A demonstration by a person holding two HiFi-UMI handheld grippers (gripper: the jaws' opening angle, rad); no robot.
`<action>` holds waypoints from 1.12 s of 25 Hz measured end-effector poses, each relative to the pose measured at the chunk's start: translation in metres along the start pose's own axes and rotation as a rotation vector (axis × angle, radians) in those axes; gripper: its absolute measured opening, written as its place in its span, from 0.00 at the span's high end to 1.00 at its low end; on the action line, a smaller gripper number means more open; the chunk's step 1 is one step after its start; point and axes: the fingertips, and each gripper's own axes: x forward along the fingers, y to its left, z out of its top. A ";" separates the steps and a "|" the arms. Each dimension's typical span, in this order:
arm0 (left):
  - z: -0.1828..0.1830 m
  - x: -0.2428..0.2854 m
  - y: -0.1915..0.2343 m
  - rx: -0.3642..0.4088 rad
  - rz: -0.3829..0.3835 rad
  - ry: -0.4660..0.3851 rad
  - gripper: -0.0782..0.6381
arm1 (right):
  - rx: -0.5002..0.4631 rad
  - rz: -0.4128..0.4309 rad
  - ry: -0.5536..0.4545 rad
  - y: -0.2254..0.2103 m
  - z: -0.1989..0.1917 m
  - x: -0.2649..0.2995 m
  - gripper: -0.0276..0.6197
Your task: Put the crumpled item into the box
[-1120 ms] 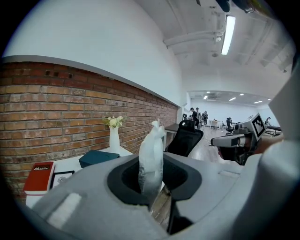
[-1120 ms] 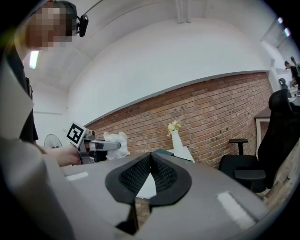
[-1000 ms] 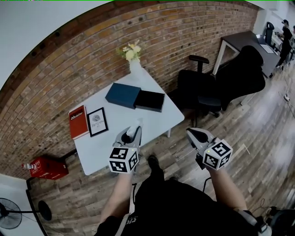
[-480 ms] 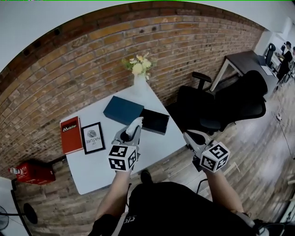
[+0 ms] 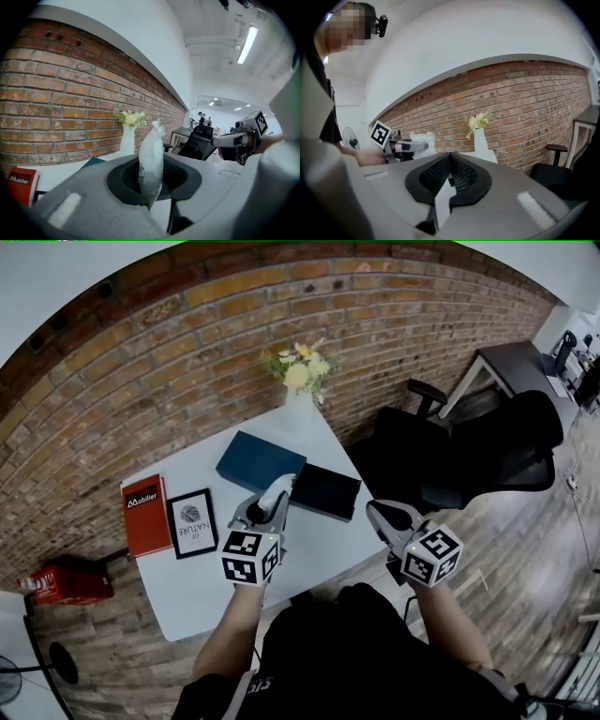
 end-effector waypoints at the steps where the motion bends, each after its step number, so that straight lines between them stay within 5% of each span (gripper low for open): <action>1: -0.002 0.004 0.000 -0.004 0.004 0.008 0.80 | 0.004 0.006 0.003 -0.004 0.000 0.003 0.96; 18: 0.002 0.080 -0.007 -0.002 0.191 0.116 0.80 | 0.059 0.227 0.051 -0.098 0.001 0.044 0.96; 28: -0.038 0.122 -0.008 -0.027 0.251 0.245 0.80 | 0.074 0.318 0.086 -0.132 -0.015 0.045 0.96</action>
